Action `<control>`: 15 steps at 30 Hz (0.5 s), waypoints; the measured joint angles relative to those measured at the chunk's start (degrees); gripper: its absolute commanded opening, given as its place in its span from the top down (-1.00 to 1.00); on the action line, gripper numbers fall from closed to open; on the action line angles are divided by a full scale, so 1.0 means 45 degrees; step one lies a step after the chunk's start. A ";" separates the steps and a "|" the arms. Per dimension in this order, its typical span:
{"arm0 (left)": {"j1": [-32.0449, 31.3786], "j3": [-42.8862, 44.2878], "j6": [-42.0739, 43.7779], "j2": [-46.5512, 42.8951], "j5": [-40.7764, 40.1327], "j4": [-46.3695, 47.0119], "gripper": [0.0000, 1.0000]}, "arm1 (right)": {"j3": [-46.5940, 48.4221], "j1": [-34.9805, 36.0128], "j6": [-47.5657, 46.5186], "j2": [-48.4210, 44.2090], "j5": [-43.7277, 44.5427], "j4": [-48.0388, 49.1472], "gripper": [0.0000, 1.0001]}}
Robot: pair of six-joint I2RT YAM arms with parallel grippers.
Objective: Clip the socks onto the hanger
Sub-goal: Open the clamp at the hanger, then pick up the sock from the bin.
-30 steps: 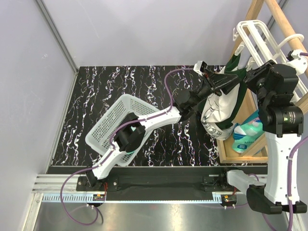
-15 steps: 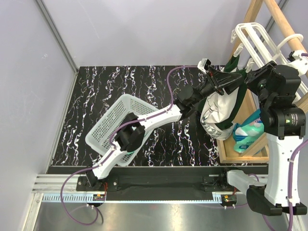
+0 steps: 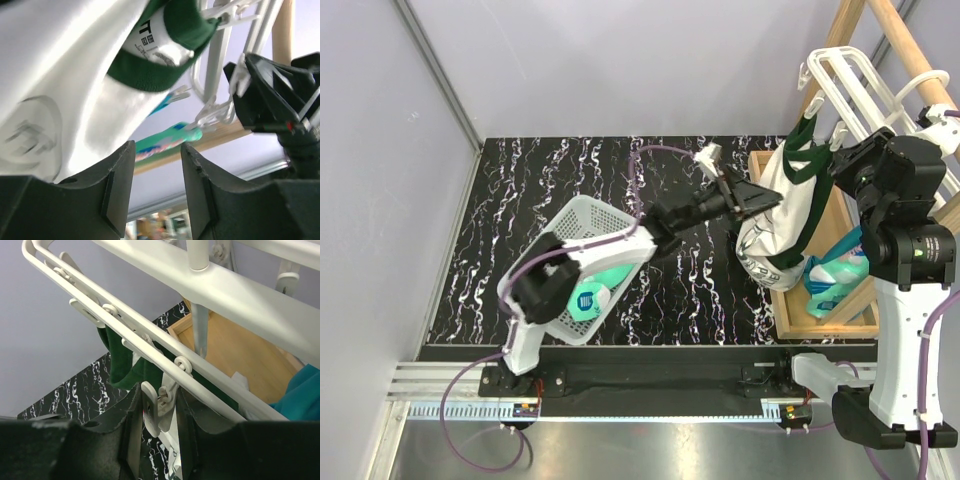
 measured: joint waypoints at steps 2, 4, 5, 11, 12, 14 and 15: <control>0.0355 -0.1336 0.1064 -0.1394 0.0024 -0.0656 0.08 | -0.0058 -0.0019 -0.0087 0.0005 0.0000 0.0005 1.00; 0.0733 -0.2545 0.2574 -0.3041 -0.0024 -0.1865 0.07 | -0.0087 -0.0034 -0.0189 0.0019 0.0000 0.0005 1.00; 0.0942 -0.3026 0.3385 -0.3915 -0.0126 -0.2744 0.04 | -0.0097 -0.0034 -0.0238 0.0024 0.0010 0.0005 1.00; 0.1491 -0.4425 0.8927 -0.9029 -0.3138 -0.8961 -0.06 | -0.0121 -0.0044 -0.0355 0.0049 -0.0019 0.0005 1.00; 0.1617 -0.4478 0.9656 -0.9641 -0.3687 -0.9879 -0.06 | -0.0121 -0.0044 -0.0364 0.0049 -0.0029 0.0010 1.00; 0.2064 -0.4765 1.0851 -1.0574 -0.4585 -1.1657 -0.08 | -0.0136 -0.0044 -0.0384 0.0049 -0.0039 0.0010 1.00; 0.2424 -0.5085 1.1356 -1.0919 -0.4925 -1.2337 -0.08 | -0.0136 -0.0044 -0.0393 0.0058 -0.0039 0.0010 1.00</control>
